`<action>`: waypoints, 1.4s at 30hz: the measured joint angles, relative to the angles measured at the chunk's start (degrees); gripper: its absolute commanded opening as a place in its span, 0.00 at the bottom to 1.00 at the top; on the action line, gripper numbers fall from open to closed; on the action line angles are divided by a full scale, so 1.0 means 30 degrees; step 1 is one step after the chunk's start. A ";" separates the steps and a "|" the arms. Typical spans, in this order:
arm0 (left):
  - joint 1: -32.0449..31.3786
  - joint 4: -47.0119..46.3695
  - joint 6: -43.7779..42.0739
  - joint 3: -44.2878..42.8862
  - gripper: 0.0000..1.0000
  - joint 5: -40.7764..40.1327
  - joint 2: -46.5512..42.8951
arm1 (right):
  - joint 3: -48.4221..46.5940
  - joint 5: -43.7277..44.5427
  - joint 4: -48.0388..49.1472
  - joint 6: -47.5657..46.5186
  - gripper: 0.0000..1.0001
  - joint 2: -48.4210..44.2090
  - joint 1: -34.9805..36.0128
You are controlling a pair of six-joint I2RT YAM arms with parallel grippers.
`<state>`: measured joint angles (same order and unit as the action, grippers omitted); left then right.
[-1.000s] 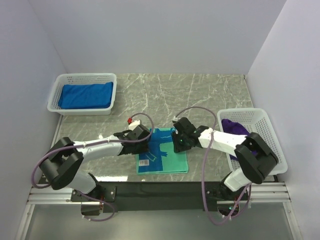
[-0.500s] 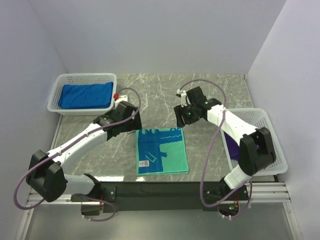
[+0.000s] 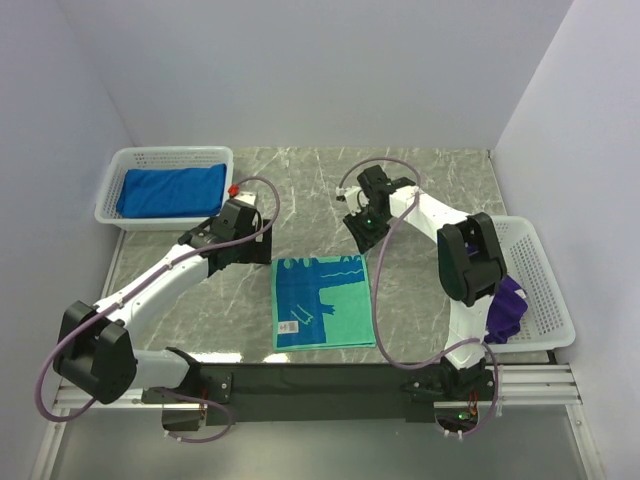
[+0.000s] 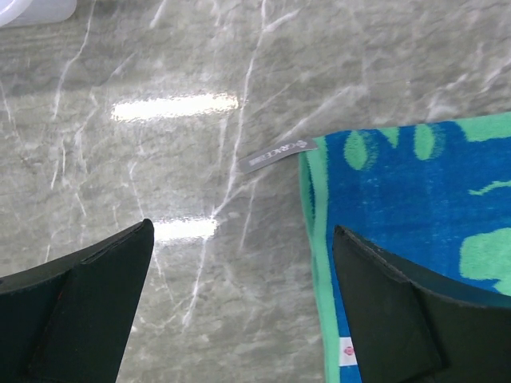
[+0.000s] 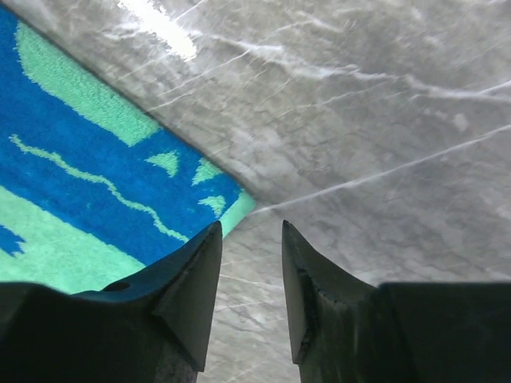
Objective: Fold and stack the towels
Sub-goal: Fold the towel
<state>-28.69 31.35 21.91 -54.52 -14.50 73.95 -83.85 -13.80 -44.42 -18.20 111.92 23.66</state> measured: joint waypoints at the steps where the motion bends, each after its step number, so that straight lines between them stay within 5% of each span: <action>1: 0.0007 0.0044 -0.0022 0.0022 0.99 -0.0051 0.0058 | -0.0153 0.0102 -0.0066 -0.0146 0.43 0.0066 0.0044; 36: 0.0058 0.0211 -0.0058 0.0299 0.99 -0.1647 0.0656 | -0.0743 0.1756 -0.0444 -0.1064 0.45 0.1989 0.1566; 40: 0.0058 0.0189 -0.0080 0.0313 0.98 -0.1581 0.0663 | -0.0648 0.1880 -0.0299 -0.0976 0.42 0.1996 0.1617; 42: 0.0058 0.0117 -0.0131 0.0313 0.97 -0.1348 0.0670 | -0.0576 0.1938 -0.0160 -0.0954 0.32 0.1989 0.1617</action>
<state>-28.51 31.70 21.52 -53.58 -18.55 75.96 -85.58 -7.99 -44.91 -21.06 117.89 28.51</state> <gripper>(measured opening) 0.978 0.392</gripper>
